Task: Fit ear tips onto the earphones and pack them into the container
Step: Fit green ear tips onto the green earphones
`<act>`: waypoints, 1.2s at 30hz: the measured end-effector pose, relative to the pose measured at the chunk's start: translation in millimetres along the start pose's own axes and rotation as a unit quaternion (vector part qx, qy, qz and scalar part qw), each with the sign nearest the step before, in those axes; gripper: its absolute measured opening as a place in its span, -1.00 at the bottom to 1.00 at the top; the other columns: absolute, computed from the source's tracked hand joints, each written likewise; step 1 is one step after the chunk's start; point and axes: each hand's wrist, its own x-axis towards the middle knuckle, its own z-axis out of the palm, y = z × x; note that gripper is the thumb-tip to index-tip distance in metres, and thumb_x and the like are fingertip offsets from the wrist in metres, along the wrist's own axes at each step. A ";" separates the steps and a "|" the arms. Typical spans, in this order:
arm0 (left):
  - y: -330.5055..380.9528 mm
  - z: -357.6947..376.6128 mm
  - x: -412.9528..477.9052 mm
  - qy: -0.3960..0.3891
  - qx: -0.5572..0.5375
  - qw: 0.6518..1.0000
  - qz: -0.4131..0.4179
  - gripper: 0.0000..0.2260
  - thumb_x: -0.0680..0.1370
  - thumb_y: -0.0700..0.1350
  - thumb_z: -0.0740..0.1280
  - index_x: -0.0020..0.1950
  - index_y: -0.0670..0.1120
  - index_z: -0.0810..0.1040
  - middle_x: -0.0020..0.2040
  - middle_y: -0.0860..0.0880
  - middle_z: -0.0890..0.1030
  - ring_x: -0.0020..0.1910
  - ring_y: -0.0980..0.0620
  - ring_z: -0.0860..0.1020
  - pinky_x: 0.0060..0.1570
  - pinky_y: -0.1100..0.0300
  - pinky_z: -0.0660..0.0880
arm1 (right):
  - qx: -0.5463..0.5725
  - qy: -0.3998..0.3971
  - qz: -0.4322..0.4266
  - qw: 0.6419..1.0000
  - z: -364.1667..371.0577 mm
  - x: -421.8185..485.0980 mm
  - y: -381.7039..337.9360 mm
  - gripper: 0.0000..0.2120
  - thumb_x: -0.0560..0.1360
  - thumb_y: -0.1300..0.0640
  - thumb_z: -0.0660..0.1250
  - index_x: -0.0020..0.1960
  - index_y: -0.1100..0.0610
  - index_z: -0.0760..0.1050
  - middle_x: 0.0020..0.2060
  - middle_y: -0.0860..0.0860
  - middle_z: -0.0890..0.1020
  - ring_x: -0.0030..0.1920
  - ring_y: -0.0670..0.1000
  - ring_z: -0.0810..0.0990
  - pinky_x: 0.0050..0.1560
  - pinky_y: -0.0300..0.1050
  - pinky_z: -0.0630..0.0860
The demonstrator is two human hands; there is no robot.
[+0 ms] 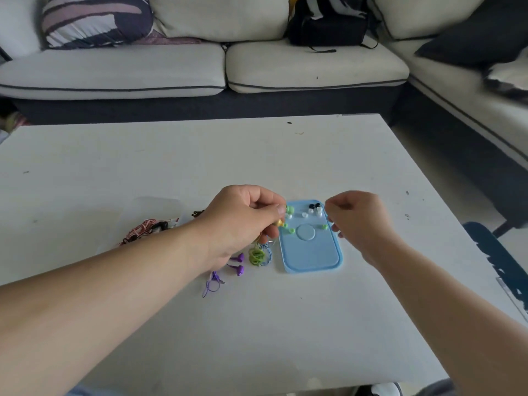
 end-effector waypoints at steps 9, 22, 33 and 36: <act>1.9 0.3 1.4 0.009 -0.037 0.999 -0.027 -0.89 0.58 -0.23 0.46 0.08 -0.17 0.59 -0.11 -0.28 0.70 -0.33 -0.01 0.61 -0.33 0.19 0.59 | -0.173 -0.054 -0.015 0.983 19.0 18.3 40.7 -0.84 0.53 0.20 0.38 0.08 0.07 0.65 -0.17 0.04 0.66 -0.31 0.05 0.58 -0.34 -0.21 0.44; 1.5 -13.5 -1.4 -0.011 -0.070 0.996 -0.056 -0.87 0.56 -0.31 0.45 0.10 -0.22 0.67 -0.08 -0.20 0.75 -0.17 -0.07 0.70 -0.25 0.25 0.51 | -0.134 -0.023 -0.067 0.988 18.6 13.1 29.2 -0.89 0.51 0.24 0.36 -0.18 0.16 0.62 -0.31 0.07 0.66 -0.32 0.06 0.56 -0.34 -0.18 0.44; 8.8 -28.3 -5.4 0.019 -0.113 0.993 -0.030 -0.79 0.48 -0.36 0.51 0.09 -0.23 0.65 -0.05 -0.20 0.76 -0.06 -0.14 0.75 -0.08 0.19 0.65 | 0.391 -0.282 0.029 0.876 10.0 -40.0 -45.4 -0.74 0.34 0.35 0.47 0.03 0.30 0.64 -0.16 0.24 0.70 -0.16 0.12 0.73 -0.09 -0.08 0.68; 9.0 -30.3 -6.6 0.005 -0.107 0.994 -0.023 -0.80 0.48 -0.36 0.51 0.10 -0.25 0.65 -0.05 -0.21 0.75 -0.08 -0.13 0.75 -0.11 0.20 0.64 | 0.390 -0.286 0.019 0.875 11.7 -41.1 -47.0 -0.81 0.35 0.33 0.47 -0.03 0.28 0.67 -0.19 0.22 0.69 -0.19 0.09 0.72 -0.13 -0.11 0.68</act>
